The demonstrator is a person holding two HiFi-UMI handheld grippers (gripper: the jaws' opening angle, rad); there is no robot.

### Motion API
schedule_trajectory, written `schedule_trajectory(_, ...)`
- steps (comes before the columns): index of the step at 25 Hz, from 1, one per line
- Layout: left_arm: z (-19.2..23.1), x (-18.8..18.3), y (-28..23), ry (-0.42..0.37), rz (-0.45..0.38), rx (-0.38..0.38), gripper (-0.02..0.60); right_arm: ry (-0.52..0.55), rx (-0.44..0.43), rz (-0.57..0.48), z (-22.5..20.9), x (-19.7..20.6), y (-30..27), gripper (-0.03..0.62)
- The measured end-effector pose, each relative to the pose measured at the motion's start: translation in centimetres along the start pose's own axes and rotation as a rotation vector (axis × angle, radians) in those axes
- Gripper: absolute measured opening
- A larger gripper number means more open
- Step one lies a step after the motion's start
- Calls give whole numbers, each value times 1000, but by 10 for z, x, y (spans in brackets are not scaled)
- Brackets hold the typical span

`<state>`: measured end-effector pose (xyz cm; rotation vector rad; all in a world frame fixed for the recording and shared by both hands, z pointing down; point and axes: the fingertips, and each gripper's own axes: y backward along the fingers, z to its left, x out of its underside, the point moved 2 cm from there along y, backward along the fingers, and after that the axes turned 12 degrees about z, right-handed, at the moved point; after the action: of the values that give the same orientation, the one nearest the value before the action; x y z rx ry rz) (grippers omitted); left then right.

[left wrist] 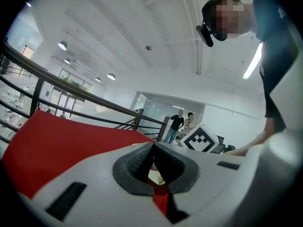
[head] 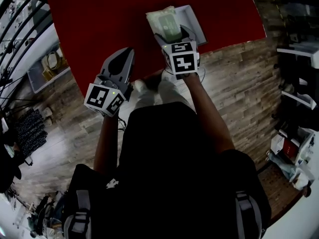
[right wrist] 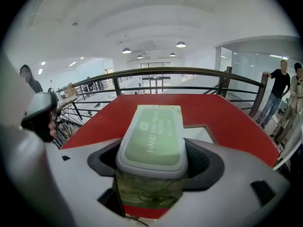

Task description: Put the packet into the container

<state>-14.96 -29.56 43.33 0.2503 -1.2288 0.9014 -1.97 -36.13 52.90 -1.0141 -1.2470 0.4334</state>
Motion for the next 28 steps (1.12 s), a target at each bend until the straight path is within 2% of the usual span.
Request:
schedule_trajectory(9, -21, -4, -42, -18, 13, 51, 8, 35, 27, 23, -73, 5, 8, 385)
schedule_trajectory(15, -30, -3, -60, -26, 21, 64, 8, 48, 25, 68, -107, 18, 2, 385)
schedule_trajectory(28, -28, -3, -72, -17, 35, 31, 8, 29, -20, 97, -112, 27, -24, 385)
